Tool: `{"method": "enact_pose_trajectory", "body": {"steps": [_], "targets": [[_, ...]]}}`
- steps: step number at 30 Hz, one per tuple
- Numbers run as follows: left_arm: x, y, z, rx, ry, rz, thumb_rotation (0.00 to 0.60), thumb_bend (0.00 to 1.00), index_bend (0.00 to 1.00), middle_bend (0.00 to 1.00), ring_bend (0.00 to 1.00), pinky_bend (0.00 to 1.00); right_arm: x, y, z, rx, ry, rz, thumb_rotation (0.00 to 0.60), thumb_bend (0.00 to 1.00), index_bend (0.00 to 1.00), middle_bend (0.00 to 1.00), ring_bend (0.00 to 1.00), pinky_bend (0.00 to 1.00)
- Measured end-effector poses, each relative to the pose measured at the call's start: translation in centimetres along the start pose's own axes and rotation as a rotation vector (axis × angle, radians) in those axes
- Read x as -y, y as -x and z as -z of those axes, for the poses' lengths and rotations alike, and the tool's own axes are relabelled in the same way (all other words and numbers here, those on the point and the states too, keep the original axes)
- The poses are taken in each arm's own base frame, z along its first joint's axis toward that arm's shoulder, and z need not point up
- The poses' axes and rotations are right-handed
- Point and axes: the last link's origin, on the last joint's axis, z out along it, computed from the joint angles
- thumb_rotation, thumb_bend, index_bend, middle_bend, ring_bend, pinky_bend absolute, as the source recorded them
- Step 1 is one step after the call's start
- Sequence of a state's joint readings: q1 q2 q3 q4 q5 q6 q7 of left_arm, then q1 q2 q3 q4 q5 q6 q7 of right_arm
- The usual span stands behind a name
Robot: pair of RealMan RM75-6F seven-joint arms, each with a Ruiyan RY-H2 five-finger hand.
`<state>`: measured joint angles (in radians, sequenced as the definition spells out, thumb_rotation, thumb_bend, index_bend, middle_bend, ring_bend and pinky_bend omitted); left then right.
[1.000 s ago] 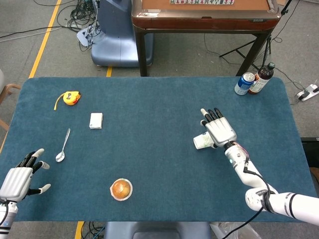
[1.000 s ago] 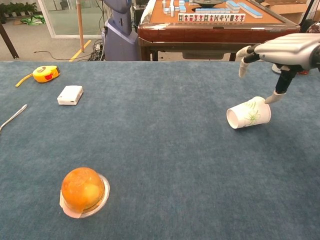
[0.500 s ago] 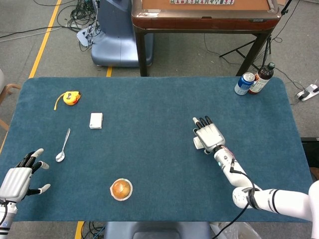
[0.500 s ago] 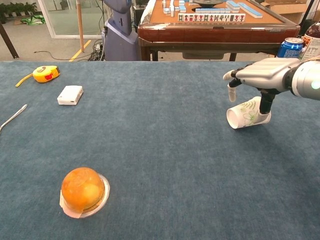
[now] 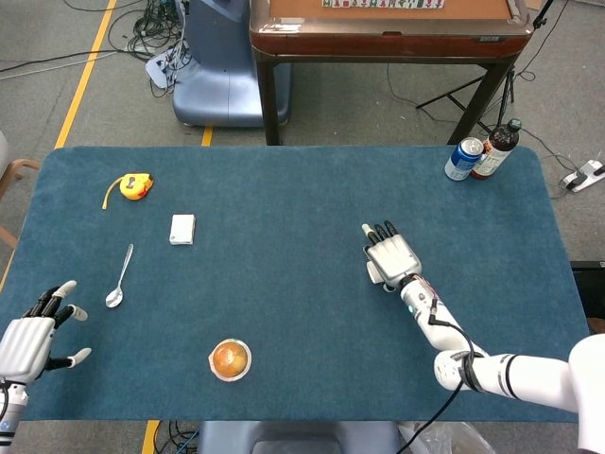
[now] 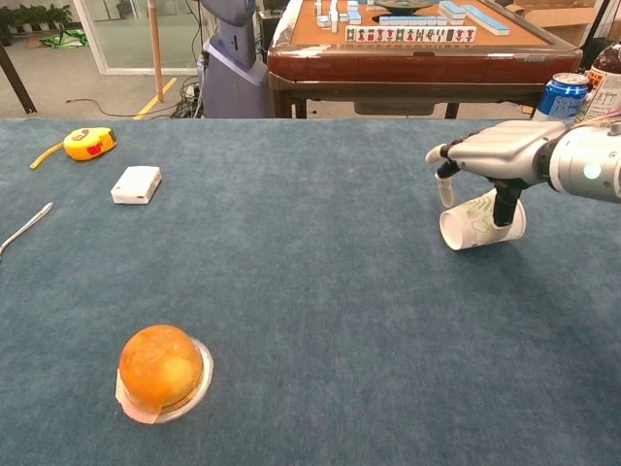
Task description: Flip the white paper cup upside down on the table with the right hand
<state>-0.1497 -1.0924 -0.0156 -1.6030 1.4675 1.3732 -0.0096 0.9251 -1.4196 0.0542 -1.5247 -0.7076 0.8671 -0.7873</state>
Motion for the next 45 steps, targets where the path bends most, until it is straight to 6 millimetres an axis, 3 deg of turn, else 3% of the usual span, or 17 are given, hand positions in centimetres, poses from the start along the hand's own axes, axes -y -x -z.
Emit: {"method": "enact_pose_trajectory", "body": {"steps": [32, 45], "targets": [[0.2, -0.1, -0.1, 0.002, -0.005, 0.008, 0.6, 0.1, 0.43, 0.09, 0.08, 0.28, 0.2, 0.5, -0.9, -0.009, 0.008, 0.001, 0.6, 0.14, 0.52, 0.03, 0.0, 0.0], [0.2, 0.0, -0.1, 0.007, -0.005, 0.003, 0.6, 0.1, 0.43, 0.09, 0.08, 0.28, -1.4, -1.4, 1.2, -0.102, -0.02, -0.244, 0.6, 0.14, 0.52, 0.03, 0.0, 0.0]]}}
